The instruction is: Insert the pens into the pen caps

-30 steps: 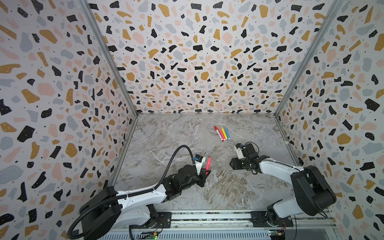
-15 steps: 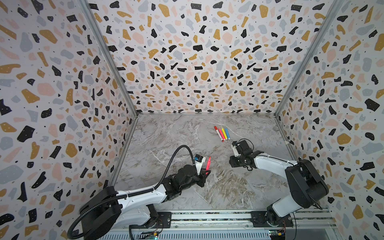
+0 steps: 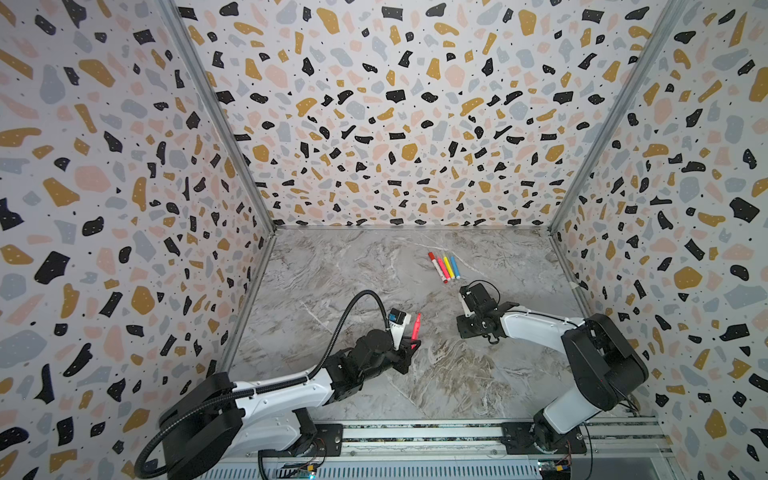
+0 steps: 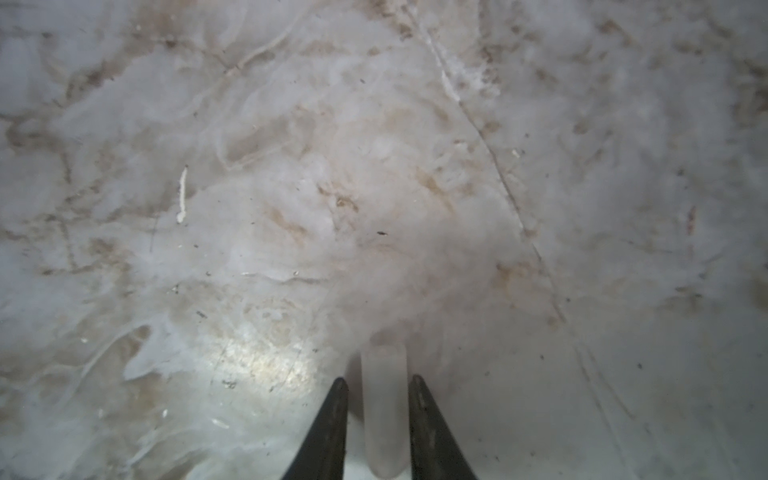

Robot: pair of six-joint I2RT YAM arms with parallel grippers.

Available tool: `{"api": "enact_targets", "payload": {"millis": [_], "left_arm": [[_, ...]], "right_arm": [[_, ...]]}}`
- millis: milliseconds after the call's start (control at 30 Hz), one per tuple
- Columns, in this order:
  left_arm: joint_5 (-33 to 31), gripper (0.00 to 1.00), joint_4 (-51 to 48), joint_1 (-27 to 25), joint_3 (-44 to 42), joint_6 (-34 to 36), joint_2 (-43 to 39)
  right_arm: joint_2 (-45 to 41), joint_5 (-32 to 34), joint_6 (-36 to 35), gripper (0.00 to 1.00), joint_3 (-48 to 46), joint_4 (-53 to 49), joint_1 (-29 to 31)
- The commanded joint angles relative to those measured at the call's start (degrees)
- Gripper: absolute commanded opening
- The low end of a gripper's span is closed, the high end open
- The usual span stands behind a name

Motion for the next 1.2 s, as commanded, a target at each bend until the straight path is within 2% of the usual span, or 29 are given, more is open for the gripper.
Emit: {"api": "enact_targets", "payload": {"millis": [0,100,167,433,600,667,767,900,1167], "left_arm": [[-0.76,0.0,1.03,-0.22,-0.43,1.0,-0.54],[-0.5,0.01,1.01,-0.22,-0.34,1.28,-0.89],[-0.42,0.01,1.03,-0.29,-0.2,1.45,-1.01],[-1.14,0.01,3.92,-3.52,0.07,1.34,-0.4],[-1.31,0.01,11.76,-7.03,-0.4,-1.25,2.4],[-1.28,0.01,14.56,-8.3,-0.24,-2.03,3.53],[-1.88,0.0,15.79,-9.94,1.04,-1.86,4.79],[-1.91,0.01,15.62,-10.41,2.39,-1.51,5.3],[-2.52,0.01,16.67,-10.76,3.82,-2.47,5.04]], "right_arm": [[0.77,0.79,-0.13,0.2,1.72,-2.94,0.36],[0.31,0.63,-0.59,0.13,2.28,-3.41,0.35],[-1.76,-1.89,-1.73,0.11,2.15,-2.16,0.27],[-20.84,-23.53,-1.4,0.07,-2.5,11.3,-1.1],[-31.0,-39.81,6.53,0.08,-9.49,29.3,-2.85],[-33.7,-43.06,10.49,0.07,-12.18,36.6,-2.93],[-35.93,-45.45,15.14,0.07,-14.91,44.28,-3.01],[-36.63,-46.27,17.91,0.07,-16.34,48.64,-2.94],[-36.68,-45.31,25.1,0.08,-21.81,60.56,-2.62]]}}
